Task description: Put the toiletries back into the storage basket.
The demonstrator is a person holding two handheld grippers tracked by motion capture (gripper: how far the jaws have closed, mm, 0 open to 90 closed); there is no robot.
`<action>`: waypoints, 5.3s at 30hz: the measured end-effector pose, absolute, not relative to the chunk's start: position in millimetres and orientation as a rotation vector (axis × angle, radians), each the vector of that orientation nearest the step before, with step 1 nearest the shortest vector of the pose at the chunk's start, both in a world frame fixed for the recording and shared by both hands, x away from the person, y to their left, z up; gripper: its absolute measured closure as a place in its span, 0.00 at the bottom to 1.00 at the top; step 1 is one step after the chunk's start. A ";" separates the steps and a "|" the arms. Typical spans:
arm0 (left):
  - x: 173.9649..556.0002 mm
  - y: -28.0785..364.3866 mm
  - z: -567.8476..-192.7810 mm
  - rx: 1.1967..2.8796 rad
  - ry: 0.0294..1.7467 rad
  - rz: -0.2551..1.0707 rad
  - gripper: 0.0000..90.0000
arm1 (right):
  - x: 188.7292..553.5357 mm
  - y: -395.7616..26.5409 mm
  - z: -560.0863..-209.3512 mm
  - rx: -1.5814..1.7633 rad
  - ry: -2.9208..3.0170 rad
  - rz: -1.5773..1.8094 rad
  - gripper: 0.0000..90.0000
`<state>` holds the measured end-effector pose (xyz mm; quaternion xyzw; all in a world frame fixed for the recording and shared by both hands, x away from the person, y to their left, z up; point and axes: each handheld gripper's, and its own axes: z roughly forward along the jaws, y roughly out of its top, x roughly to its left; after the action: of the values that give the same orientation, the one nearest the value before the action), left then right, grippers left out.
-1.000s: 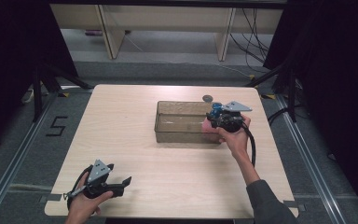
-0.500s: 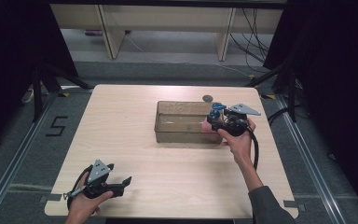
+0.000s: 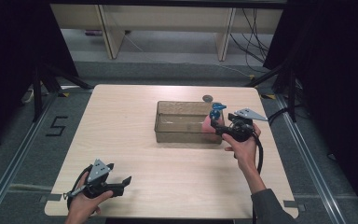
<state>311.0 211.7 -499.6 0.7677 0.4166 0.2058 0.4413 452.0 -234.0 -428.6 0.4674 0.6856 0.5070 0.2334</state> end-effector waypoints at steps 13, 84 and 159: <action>311.5 210.9 -499.9 1.904 1.036 0.513 0.17 | 431.9 -237.0 -431.5 1.339 1.882 1.398 0.20; 309.9 213.1 -499.9 1.887 1.028 0.502 0.17 | 380.9 -217.0 -437.5 1.209 2.008 1.464 0.18; 309.9 211.5 -498.9 1.886 1.019 0.514 0.16 | 352.0 -209.7 -462.0 1.172 2.085 1.547 0.18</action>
<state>309.9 211.5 -498.9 0.7634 0.4122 0.2079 0.4517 352.0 -209.7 -462.0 0.4070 0.7241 0.5374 0.1458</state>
